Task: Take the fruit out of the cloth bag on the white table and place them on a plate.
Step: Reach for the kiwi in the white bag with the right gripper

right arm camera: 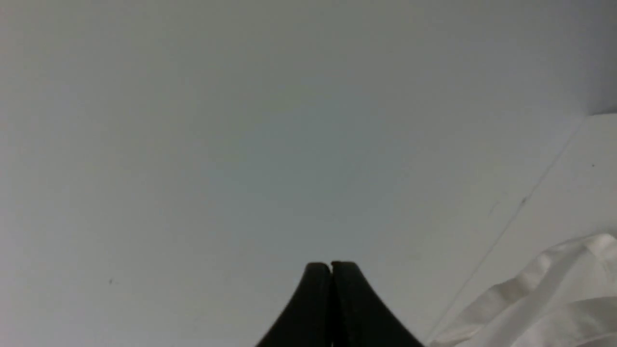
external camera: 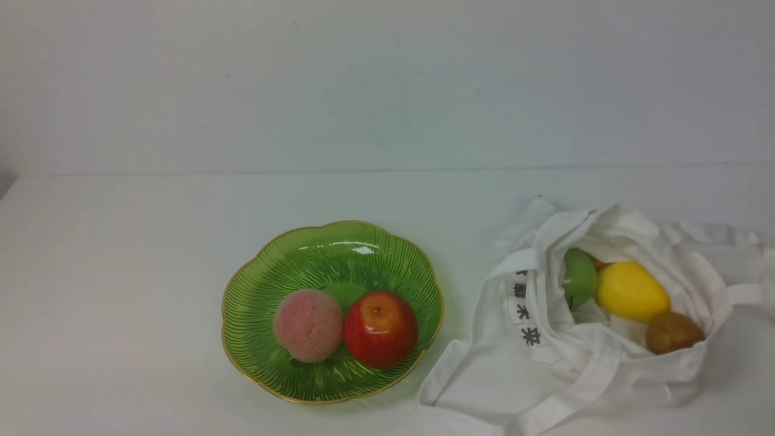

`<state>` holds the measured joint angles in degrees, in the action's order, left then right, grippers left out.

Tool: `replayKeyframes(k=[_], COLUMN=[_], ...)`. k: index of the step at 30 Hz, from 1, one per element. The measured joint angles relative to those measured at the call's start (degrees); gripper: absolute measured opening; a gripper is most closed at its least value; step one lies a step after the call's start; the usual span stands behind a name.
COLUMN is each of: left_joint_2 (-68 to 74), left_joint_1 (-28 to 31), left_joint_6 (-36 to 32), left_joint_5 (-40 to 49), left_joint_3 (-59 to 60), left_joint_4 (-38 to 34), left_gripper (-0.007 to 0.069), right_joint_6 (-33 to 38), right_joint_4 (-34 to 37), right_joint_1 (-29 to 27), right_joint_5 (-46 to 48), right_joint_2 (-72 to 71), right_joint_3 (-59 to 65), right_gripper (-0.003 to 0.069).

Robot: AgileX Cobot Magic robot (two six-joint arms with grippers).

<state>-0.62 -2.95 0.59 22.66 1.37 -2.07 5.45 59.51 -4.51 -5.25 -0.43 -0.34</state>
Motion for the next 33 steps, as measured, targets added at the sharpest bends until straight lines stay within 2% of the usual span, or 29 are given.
replayKeyframes(k=[4, 7, 11, 16, 19, 22, 24, 28, 30, 32, 33], left_joint_2=[0.0, 0.0, 0.0, 0.0, 0.0, 0.0, 0.0, 0.0, 0.0, 0.0, 0.0], left_joint_1=[0.0, 0.0, 0.0, 0.0, 0.0, 0.0, 0.0, 0.0, 0.0, 0.0, 0.0], left_joint_6=[0.0, 0.0, 0.0, 0.0, 0.0, 0.0, 0.0, 0.0, 0.0, 0.0, 0.0], left_joint_5=[0.0, 0.0, 0.0, 0.0, 0.0, 0.0, 0.0, 0.0, 0.0, 0.0, 0.0], left_joint_3=[0.0, 0.0, 0.0, 0.0, 0.0, 0.0, 0.0, 0.0, 0.0, 0.0, 0.0], left_joint_4=[0.0, 0.0, 0.0, 0.0, 0.0, 0.0, 0.0, 0.0, 0.0, 0.0, 0.0], left_gripper=[-0.0008, -0.0008, -0.0008, -0.0008, -0.0008, -0.0008, -0.0008, -0.0008, -0.0008, -0.0008, -0.0008], right_joint_6=[6.74, 10.98, 12.56, 12.9, 12.94, 10.9, 9.61, 1.92, -3.38, -4.88, -5.45], right_joint_4=[-5.96, -12.18, -22.34, -33.52, -37.1, -43.26, -44.92, -51.91, -56.78, -58.65, -59.89], right_joint_1=[1.05, 1.12, 1.12, 1.27, 2.31, 6.17, 7.39, 11.62, 13.27, 13.58, 13.7], right_joint_5=[11.49, 24.09, 43.26, 57.92, 60.89, 62.55, 62.61, 62.55, 62.15, 61.55, 60.45], right_joint_2=[3.64, 14.48, 32.86, 55.22, 63.61, 74.7, 76.88, 83.36, 86.62, 87.55, 88.56], right_joint_3=[-10.52, -20.48, -34.27, -47.79, -53.02, -58.29, -59.24, -60.21, -60.41, -60.41, -60.41], right_gripper=[-0.0015, -0.0015, -0.0015, -0.0013, -0.0011, -0.0011, -0.001, 0.0001, 0.0034, 0.0054, 0.0098])
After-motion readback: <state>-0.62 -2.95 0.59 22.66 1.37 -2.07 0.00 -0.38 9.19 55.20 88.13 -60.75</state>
